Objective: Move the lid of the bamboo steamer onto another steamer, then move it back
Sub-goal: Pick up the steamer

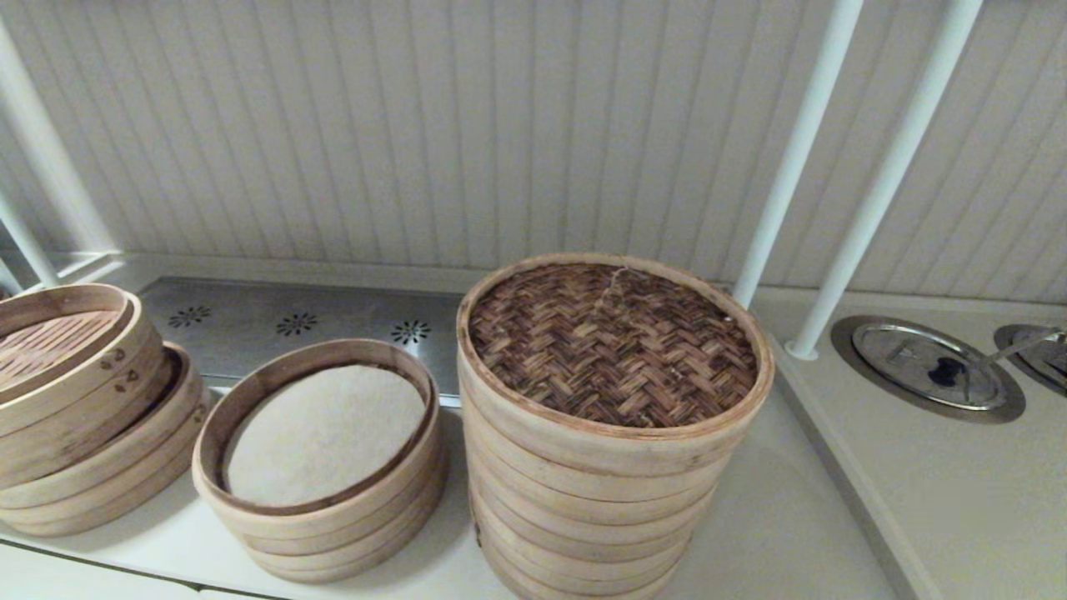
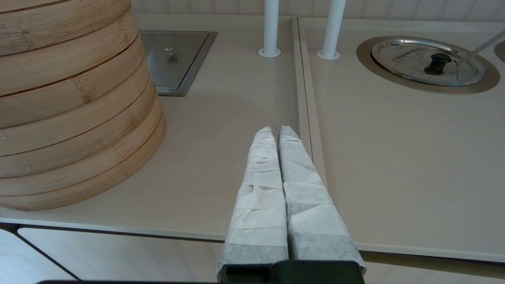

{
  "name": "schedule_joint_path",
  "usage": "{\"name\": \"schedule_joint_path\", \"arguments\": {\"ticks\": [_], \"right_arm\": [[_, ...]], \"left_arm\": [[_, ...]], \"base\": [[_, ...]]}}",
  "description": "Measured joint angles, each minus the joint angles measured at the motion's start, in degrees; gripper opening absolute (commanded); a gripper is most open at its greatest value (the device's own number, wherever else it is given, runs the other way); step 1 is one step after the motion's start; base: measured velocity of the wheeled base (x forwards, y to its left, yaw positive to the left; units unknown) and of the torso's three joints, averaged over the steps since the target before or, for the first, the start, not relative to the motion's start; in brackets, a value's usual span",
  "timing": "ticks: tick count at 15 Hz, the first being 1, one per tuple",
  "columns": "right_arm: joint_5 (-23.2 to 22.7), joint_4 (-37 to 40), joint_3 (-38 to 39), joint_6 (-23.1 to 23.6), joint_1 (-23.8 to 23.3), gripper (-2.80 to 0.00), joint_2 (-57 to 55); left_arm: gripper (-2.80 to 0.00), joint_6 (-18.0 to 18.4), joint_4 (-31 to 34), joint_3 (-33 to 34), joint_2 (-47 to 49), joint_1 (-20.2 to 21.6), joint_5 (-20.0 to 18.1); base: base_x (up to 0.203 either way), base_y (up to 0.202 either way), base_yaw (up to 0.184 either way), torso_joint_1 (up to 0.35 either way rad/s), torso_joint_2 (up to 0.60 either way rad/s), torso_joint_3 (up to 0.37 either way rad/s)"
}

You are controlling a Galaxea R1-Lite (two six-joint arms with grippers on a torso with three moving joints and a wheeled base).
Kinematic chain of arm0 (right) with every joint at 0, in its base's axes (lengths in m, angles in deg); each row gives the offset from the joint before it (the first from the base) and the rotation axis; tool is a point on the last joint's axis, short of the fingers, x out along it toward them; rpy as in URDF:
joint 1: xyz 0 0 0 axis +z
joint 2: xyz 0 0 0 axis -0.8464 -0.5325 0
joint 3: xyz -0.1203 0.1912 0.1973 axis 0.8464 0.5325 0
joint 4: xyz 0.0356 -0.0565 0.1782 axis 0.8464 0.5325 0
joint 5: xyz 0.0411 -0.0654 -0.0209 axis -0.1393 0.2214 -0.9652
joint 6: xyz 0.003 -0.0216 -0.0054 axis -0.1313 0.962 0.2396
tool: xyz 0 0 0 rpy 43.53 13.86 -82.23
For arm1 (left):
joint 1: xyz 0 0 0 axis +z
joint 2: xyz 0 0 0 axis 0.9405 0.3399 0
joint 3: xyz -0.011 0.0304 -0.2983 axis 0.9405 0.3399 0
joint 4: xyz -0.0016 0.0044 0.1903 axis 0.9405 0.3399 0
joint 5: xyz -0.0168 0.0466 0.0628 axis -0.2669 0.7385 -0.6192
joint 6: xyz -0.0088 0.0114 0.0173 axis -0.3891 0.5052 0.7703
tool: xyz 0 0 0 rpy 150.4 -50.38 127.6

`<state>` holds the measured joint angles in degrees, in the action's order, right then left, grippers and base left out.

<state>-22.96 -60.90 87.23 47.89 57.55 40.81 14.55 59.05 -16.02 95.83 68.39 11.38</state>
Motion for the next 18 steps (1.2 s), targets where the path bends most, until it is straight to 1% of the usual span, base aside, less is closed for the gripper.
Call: {"name": "schedule_joint_path", "arguments": {"ticks": [2, 3, 5, 9, 12, 18], "right_arm": [[0.02, 0.01, 0.00, 0.00, 0.00, -2.80, 0.00], [0.02, 0.02, 0.00, 0.00, 0.00, -2.80, 0.00], [0.00, 0.00, 0.00, 0.02, 0.00, -2.80, 0.00], [0.00, 0.00, 0.00, 0.00, 0.00, -2.80, 0.00], [0.02, 0.00, 0.00, 0.00, 0.00, -2.80, 0.00], [0.02, 0.00, 0.00, -0.02, 0.00, -2.80, -0.01]], "left_arm": [[-2.80, 3.44, 1.27, -0.13, -4.36, 0.78, -0.02], [-2.80, 4.36, 1.56, -0.16, -6.23, 0.97, -0.04], [-2.80, 5.20, 1.56, -0.06, -9.45, 1.15, -0.23], [-2.80, 6.69, 1.62, 0.14, -11.70, 1.22, -0.43], [-2.80, 7.47, 1.69, 0.13, -12.02, 1.22, -0.48], [-2.80, 5.98, 1.66, 0.24, -12.09, 1.19, -0.38]], "base": [[0.000, 0.000, 0.000, 0.000, 0.00, 0.000], [0.000, 0.000, 0.000, 0.000, 0.00, 0.000], [0.000, 0.000, 0.000, 0.000, 0.00, 0.000], [0.000, 0.000, 0.000, 0.000, 0.00, 0.000], [0.000, 0.000, 0.000, 0.000, 0.00, 0.000], [0.000, 0.000, 0.000, 0.000, 0.00, 0.000]]}}
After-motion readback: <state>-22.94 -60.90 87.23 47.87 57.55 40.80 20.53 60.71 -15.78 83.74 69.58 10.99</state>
